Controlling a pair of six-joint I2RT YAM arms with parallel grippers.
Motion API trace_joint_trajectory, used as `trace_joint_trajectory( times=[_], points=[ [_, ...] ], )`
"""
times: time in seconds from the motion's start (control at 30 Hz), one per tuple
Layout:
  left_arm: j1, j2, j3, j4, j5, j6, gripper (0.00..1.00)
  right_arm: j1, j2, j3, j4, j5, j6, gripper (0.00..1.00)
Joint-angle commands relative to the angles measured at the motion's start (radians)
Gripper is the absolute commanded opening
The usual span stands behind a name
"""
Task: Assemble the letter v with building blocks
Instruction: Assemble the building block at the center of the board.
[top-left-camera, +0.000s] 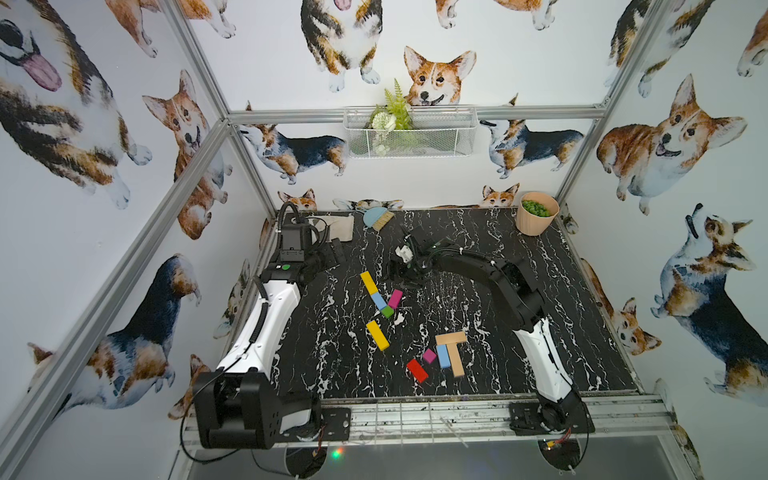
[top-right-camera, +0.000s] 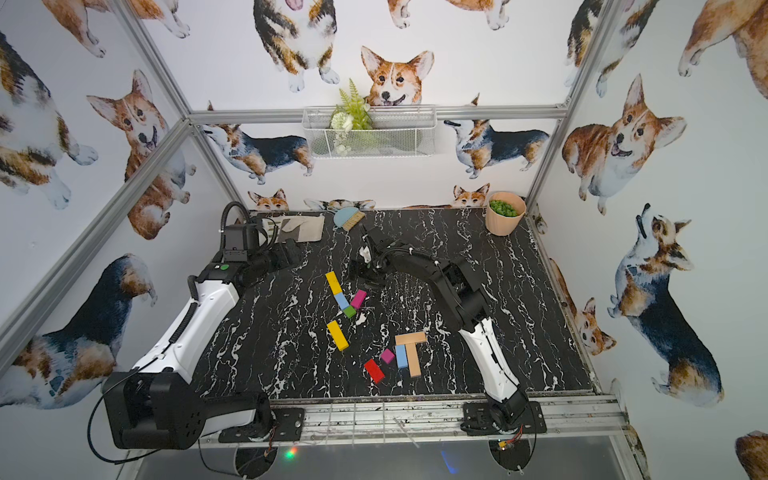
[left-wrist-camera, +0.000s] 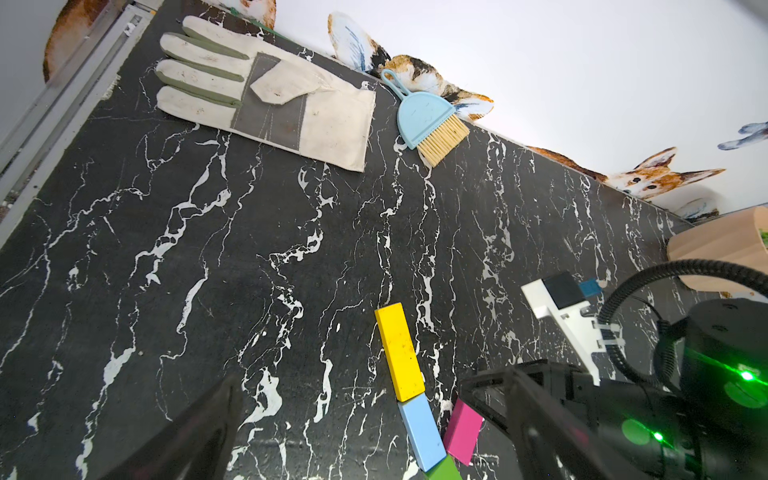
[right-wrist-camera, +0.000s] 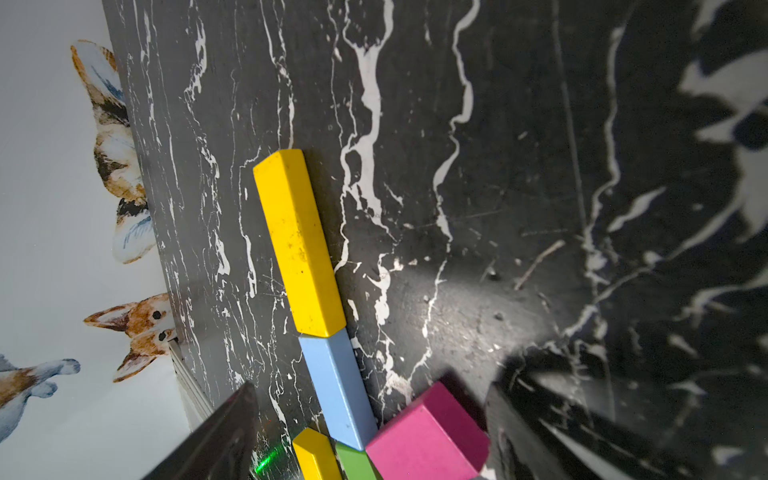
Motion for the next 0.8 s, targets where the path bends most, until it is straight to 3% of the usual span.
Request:
trace_joint_trajectory(
  times=[0.0,0.77],
  points=[
    [0.001,-0.005,0.001,0.020,0.007,-0.002,1.00,0.003,0.002,0.005,-0.017,0.010,-0.005,0.86],
    [0.001,-0.005,-0.004,0.026,0.014,-0.004,1.00,0.011,-0.011,-0.012,-0.011,-0.004,-0.011,0.86]
  ],
)
